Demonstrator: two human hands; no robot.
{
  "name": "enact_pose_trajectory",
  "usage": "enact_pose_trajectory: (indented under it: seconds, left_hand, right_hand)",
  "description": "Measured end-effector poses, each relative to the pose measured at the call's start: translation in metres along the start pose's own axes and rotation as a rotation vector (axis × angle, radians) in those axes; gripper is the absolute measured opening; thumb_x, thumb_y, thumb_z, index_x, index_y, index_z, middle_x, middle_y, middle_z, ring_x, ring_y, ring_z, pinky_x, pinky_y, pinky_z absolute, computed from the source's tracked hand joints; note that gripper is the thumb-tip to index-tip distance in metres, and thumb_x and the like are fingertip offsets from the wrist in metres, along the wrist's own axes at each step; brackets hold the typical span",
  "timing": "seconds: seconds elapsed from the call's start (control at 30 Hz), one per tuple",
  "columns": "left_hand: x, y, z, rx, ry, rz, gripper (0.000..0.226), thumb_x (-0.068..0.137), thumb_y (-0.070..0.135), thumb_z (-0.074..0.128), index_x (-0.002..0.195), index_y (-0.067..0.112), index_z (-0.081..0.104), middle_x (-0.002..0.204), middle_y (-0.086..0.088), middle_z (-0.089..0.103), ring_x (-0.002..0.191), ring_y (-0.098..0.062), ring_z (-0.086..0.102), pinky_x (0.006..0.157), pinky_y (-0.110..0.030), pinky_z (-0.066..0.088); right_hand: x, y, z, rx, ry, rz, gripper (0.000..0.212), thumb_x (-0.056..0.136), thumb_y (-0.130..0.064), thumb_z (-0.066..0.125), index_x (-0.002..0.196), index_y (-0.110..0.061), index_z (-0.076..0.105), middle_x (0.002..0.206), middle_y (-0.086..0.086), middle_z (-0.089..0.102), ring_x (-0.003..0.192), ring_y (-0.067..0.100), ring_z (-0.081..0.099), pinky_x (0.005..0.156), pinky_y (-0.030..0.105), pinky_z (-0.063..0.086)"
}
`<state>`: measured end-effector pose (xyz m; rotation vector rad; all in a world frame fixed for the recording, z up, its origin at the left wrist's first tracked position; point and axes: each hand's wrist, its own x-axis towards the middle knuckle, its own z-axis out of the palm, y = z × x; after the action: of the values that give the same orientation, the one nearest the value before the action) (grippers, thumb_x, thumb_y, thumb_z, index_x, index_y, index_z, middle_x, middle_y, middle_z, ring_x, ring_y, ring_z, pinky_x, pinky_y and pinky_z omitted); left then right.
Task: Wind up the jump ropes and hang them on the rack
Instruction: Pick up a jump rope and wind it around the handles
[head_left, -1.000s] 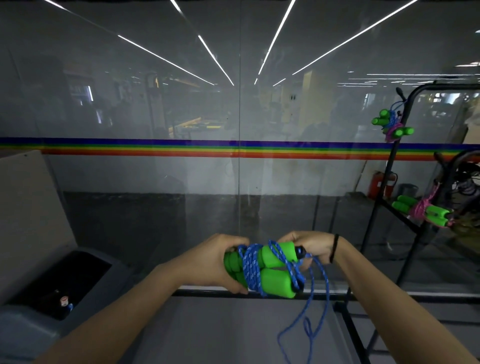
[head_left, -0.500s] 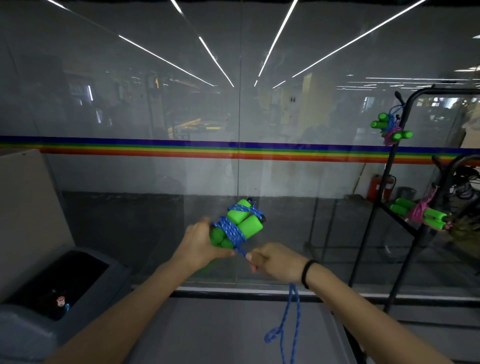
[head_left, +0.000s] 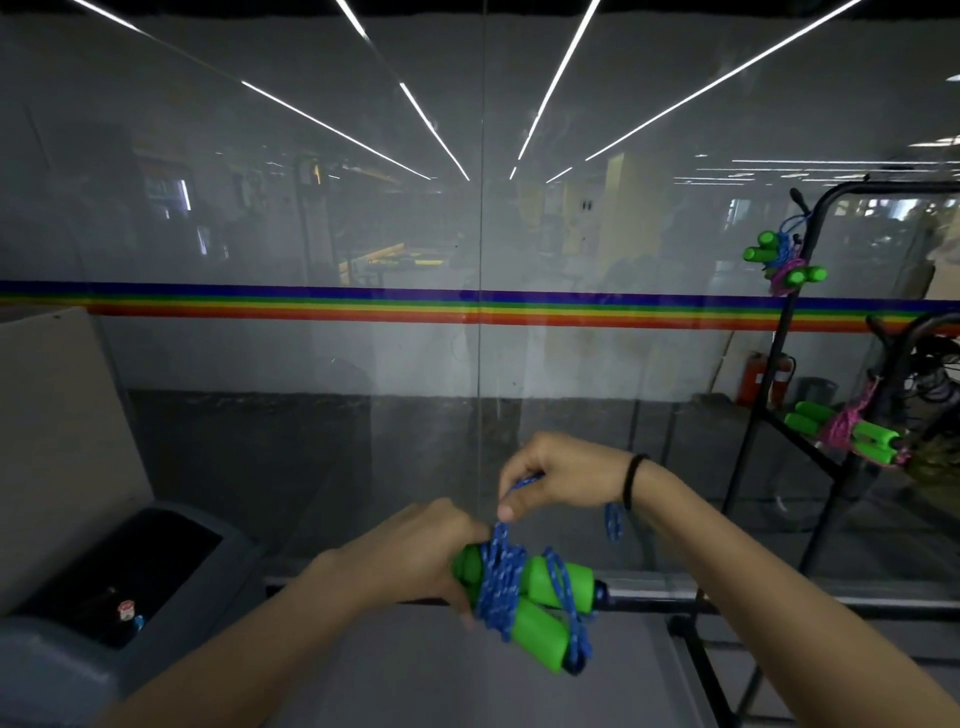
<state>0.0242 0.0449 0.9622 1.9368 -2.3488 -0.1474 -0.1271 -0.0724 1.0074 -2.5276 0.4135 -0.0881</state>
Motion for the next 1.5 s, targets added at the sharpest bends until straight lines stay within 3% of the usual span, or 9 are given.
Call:
enact_pose_trajectory:
  seconds: [0.13, 0.27, 0.33, 0.47, 0.63, 0.97, 1.2, 1.37, 1.5]
  left_hand:
    - [-0.010, 0.009, -0.012, -0.370, 0.160, 0.090, 0.036, 0.053, 0.032, 0.088, 0.071, 0.016, 0.061, 0.060, 0.003, 0.062, 0.055, -0.001, 0.052, 0.054, -0.027, 0.041]
    - [-0.008, 0.012, -0.010, -0.673, 0.418, -0.030, 0.035, 0.043, 0.031, 0.093, 0.069, 0.027, 0.070, 0.064, 0.011, 0.068, 0.060, 0.007, 0.051, 0.058, -0.021, 0.046]
    - [-0.003, 0.006, -0.004, -0.766, 0.501, -0.102, 0.040, 0.043, 0.030, 0.093, 0.077, 0.022, 0.075, 0.075, 0.005, 0.075, 0.065, 0.003, 0.057, 0.064, -0.023, 0.051]
    - [0.009, -0.013, 0.006, -0.915, 0.595, -0.294, 0.034, 0.045, 0.027, 0.092, 0.072, 0.013, 0.076, 0.068, -0.001, 0.074, 0.060, -0.003, 0.056, 0.062, -0.024, 0.050]
    - [0.013, -0.042, 0.014, -0.534, 0.625, -0.455, 0.040, 0.042, 0.043, 0.090, 0.063, 0.015, 0.070, 0.052, 0.005, 0.060, 0.048, -0.002, 0.050, 0.049, -0.023, 0.042]
    - [0.022, -0.061, 0.025, 0.089, 0.263, -0.657, 0.055, 0.066, 0.043, 0.078, 0.111, 0.018, 0.058, 0.112, -0.007, 0.065, 0.107, -0.027, 0.061, 0.085, -0.033, 0.046]
    - [-0.002, -0.065, 0.040, 0.269, 0.060, -0.317, 0.040, 0.077, 0.047, 0.063, 0.111, 0.029, 0.053, 0.114, -0.001, 0.064, 0.111, -0.022, 0.058, 0.082, -0.029, 0.043]
    - [-0.010, -0.038, 0.035, -0.035, 0.253, 0.137, 0.027, 0.071, 0.047, 0.061, 0.087, 0.029, 0.049, 0.083, 0.006, 0.060, 0.083, -0.010, 0.060, 0.065, -0.028, 0.043]
    - [-0.011, -0.023, 0.022, -0.378, 0.501, 0.215, 0.027, 0.070, 0.040, 0.075, 0.079, 0.020, 0.059, 0.068, 0.011, 0.056, 0.065, 0.001, 0.056, 0.058, -0.025, 0.046]
  right_hand:
    - [-0.002, 0.017, 0.011, 0.447, 0.050, -0.078, 0.012, 0.078, -0.011, 0.069, 0.072, -0.019, 0.063, 0.060, -0.018, 0.066, 0.058, -0.009, 0.057, 0.063, 0.006, 0.043]
    - [-0.002, 0.032, 0.034, 0.851, 0.135, -0.150, 0.043, 0.044, -0.045, 0.089, 0.071, -0.019, 0.068, 0.071, -0.011, 0.069, 0.057, -0.007, 0.062, 0.066, 0.015, 0.051]
    - [0.003, 0.032, 0.052, 0.648, 0.292, -0.144, 0.023, 0.078, -0.040, 0.070, 0.065, -0.022, 0.064, 0.058, -0.011, 0.062, 0.051, -0.002, 0.055, 0.057, 0.023, 0.045]
    - [0.007, 0.032, 0.074, 0.592, 0.344, 0.146, 0.040, 0.097, -0.023, 0.043, 0.057, -0.020, 0.051, 0.037, -0.011, 0.036, 0.035, 0.000, 0.027, 0.039, 0.013, 0.024]
    - [0.001, 0.028, 0.074, 0.131, 0.302, 0.187, 0.037, 0.098, -0.026, 0.039, 0.062, -0.029, 0.047, 0.054, -0.010, 0.041, 0.046, -0.001, 0.043, 0.052, 0.012, 0.031]
    - [-0.024, -0.023, 0.067, -0.575, 0.183, 0.270, 0.035, 0.094, -0.042, 0.039, 0.110, -0.019, 0.059, 0.114, 0.015, 0.062, 0.108, 0.035, 0.056, 0.076, 0.034, 0.039]
    - [-0.038, -0.047, 0.000, -0.449, 0.244, 0.019, 0.026, 0.094, -0.040, 0.043, 0.086, -0.024, 0.062, 0.074, -0.007, 0.061, 0.079, 0.004, 0.059, 0.070, 0.027, 0.040]
    - [-0.010, -0.001, -0.019, 0.029, 0.421, -0.047, 0.025, 0.094, -0.025, 0.049, 0.071, -0.023, 0.059, 0.054, -0.021, 0.056, 0.057, -0.009, 0.050, 0.061, 0.009, 0.034]
    - [0.005, 0.036, 0.005, 0.335, 0.483, 0.035, 0.027, 0.094, -0.022, 0.049, 0.069, -0.021, 0.059, 0.040, -0.016, 0.045, 0.040, -0.002, 0.038, 0.047, 0.009, 0.028]
